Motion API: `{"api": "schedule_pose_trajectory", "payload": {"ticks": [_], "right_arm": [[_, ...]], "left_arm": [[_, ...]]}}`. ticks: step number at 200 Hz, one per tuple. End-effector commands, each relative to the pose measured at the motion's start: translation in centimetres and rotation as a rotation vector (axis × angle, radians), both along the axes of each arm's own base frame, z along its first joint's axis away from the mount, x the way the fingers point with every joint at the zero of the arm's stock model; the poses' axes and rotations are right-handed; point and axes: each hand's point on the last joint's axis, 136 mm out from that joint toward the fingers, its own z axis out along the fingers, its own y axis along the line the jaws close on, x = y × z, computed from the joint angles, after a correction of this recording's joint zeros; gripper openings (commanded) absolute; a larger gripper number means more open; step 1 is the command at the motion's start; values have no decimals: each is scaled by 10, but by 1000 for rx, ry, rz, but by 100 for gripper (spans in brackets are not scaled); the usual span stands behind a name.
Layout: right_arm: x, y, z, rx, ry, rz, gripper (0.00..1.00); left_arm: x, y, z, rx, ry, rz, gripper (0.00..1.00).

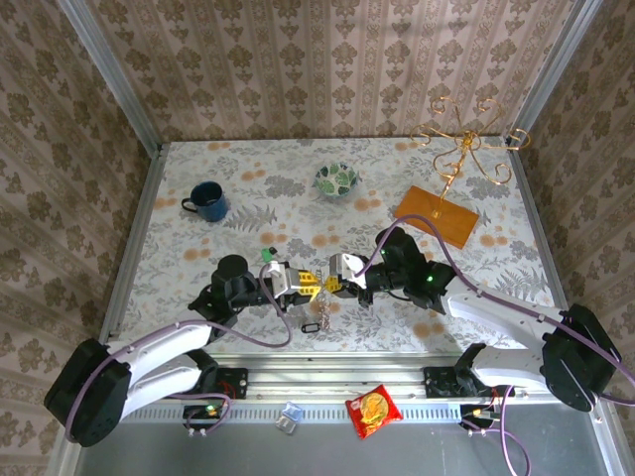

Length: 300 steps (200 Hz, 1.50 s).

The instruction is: Put the keys on the keyring

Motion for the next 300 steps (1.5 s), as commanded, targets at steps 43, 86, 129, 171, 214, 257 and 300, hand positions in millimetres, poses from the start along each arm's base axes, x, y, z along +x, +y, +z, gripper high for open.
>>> {"api": "schedule_pose_trajectory", "payload": {"ticks": [43, 86, 129, 171, 214, 257, 300], "right_arm": [[-5, 15, 25, 80, -19, 67, 0], [-8, 16, 22, 75, -9, 79, 0], [-6, 15, 20, 63, -18, 66, 0], [15, -17, 18, 17, -93, -127, 27], [57, -57, 14, -44, -2, -512, 31], [78, -39, 10, 11, 281, -689, 27], [93, 3, -17, -135, 486, -711, 28]], "left_arm": [[3, -6, 17, -45, -16, -22, 14], [5, -6, 27, -63, -22, -5, 8], [6, -7, 32, -74, -10, 0, 0], [23, 2, 31, -31, 1, 153, 0], [41, 19, 35, 38, 64, 349, 0], [47, 47, 52, 45, 160, 517, 0], [57, 107, 63, 73, 174, 822, 0]]}}
